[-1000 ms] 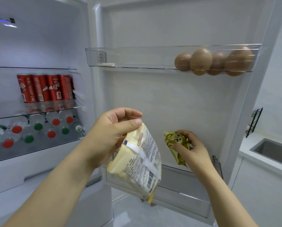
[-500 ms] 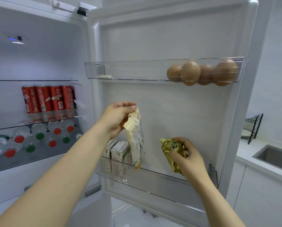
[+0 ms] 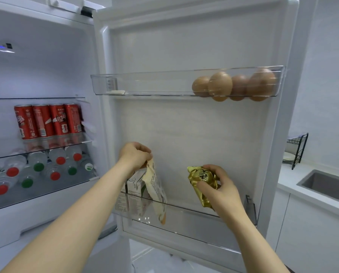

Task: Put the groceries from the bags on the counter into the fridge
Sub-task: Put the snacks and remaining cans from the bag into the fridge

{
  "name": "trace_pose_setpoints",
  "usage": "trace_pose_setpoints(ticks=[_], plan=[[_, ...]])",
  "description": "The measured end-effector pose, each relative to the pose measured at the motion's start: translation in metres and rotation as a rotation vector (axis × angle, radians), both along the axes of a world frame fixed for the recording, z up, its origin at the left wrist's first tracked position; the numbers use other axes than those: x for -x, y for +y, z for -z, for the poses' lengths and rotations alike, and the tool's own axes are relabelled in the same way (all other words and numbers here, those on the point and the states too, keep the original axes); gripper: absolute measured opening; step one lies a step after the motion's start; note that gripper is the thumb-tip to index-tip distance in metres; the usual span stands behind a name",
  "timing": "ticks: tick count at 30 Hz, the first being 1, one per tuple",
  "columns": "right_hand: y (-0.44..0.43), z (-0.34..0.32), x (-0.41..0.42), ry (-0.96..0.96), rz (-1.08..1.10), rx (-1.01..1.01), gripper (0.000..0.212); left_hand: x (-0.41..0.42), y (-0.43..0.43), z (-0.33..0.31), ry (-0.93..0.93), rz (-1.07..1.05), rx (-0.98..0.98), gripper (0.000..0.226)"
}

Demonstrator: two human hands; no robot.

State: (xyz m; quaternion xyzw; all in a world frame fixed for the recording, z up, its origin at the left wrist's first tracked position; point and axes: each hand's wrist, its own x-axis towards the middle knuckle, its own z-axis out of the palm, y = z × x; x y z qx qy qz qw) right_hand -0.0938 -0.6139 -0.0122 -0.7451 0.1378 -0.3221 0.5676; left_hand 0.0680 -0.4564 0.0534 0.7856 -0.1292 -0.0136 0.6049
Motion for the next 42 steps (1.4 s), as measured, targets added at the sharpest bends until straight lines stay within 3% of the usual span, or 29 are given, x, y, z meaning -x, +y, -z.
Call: trace_pose_setpoints(ticks=[3,5,8,10,14,17,20,21,24,27,33,42], plan=[[0.0,-0.001,0.0,0.01,0.005,0.0,0.045,-0.006,0.002,0.006,-0.153,-0.093,-0.13,0.01],[-0.001,-0.001,-0.001,0.015,0.009,0.002,0.044,-0.002,0.006,0.003,-0.203,-0.109,-0.208,0.033],[-0.002,-0.002,-0.001,0.021,0.012,0.006,0.044,0.007,0.013,0.0,-0.162,-0.037,-0.374,0.088],[-0.002,-0.002,-0.002,0.025,0.015,0.0,0.045,0.016,0.015,0.003,-0.166,0.053,-0.522,0.1],[-0.003,-0.002,-0.003,0.041,0.026,-0.004,0.044,0.016,0.019,0.017,-0.385,0.034,-0.6,0.083],[-0.002,-0.001,-0.004,0.054,0.033,0.009,0.045,0.017,0.02,0.028,-0.722,-0.122,-0.733,0.073],[-0.002,0.0,-0.004,0.078,0.048,0.033,0.046,0.031,0.012,0.036,-1.015,-0.185,-0.499,0.041],[-0.002,-0.001,-0.004,0.085,0.055,0.041,0.046,0.038,0.008,0.039,-1.009,-0.132,-0.414,0.032],[-0.001,-0.001,-0.004,0.114,0.073,0.065,0.042,0.054,0.0,0.061,-0.756,0.098,-0.261,0.018],[-0.007,-0.004,0.0,0.222,0.074,0.14,0.036,0.059,-0.005,0.09,-0.63,0.136,-0.231,0.015],[-0.035,-0.017,0.021,0.605,0.063,0.619,0.041,0.058,-0.009,0.103,-0.577,0.089,-0.108,0.024],[-0.044,-0.017,0.001,1.073,-0.027,0.918,0.038,0.058,-0.011,0.104,-0.594,0.097,-0.089,0.023]])
